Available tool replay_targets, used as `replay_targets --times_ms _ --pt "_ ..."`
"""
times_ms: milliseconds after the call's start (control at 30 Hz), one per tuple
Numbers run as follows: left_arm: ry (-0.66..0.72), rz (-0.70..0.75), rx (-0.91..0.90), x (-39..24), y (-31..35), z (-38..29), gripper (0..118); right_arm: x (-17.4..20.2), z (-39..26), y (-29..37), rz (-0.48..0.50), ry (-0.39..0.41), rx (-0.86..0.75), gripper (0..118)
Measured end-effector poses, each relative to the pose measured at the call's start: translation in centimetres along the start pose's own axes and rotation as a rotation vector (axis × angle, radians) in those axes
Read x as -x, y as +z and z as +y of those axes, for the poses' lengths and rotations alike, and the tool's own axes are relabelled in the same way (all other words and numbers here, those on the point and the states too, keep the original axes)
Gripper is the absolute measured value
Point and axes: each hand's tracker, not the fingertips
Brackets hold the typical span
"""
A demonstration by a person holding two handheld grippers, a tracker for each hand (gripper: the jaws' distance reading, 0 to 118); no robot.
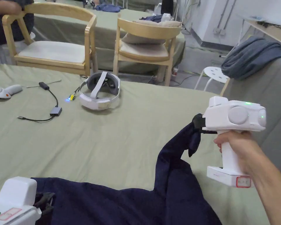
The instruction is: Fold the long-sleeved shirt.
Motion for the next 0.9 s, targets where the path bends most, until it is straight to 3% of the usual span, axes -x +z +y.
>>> replay_targets --times_ms 100,300,400,567,633,667,700,733,767,800,833,867,900 --pt "-0.001 -0.009 -0.030 -0.3 2.5 -0.6 4 2.5 -4.5 8.3 -0.005 0.076 -0.067 0" --pt "0.012 -0.027 -0.052 -0.1 5.9 -2.4 4 4.6 -17.3 14.0 -0.036 0.058 0.012 0" --pt "0.016 -0.024 -0.047 0.1 6.6 -3.1 4 5.4 -24.2 13.2 -0.052 0.015 0.154 0" --pt "0.020 -0.019 -0.024 0.2 6.5 -3.8 4 5.7 -32.8 7.6 0.013 -0.080 0.395 0" --pt "0.016 -0.014 -0.016 0.2 6.5 -3.9 4 5.9 -34.7 5.6 -0.008 -0.046 0.446 0" --pt "0.017 -0.018 -0.013 0.2 6.5 -4.0 4 6.1 -34.5 5.9 0.011 -0.038 0.397 0" --pt "0.020 -0.020 -0.010 0.2 6.4 -4.0 4 5.9 -34.0 6.7 0.006 -0.032 0.361 8" --pt "0.021 -0.018 -0.006 0.1 6.4 -4.1 4 5.9 -33.3 7.4 -0.005 -0.037 0.371 28" --pt "0.019 -0.018 -0.005 0.0 6.4 -4.1 4 5.8 -32.7 8.2 0.008 -0.050 0.353 63" --pt "0.018 -0.016 -0.006 0.0 6.4 -4.2 4 5.6 -32.1 9.1 0.033 -0.070 0.306 109" --pt "0.020 -0.011 -0.005 0.1 6.2 -4.2 4 5.7 -31.1 10.9 0.034 -0.079 0.264 118" --pt "0.021 -0.007 -0.001 0.2 6.0 -4.2 4 5.7 -30.6 11.8 0.004 -0.069 0.229 116" --pt "0.027 0.003 0.007 0.3 5.5 -4.2 4 5.5 -29.8 12.9 -0.004 -0.065 0.191 92"
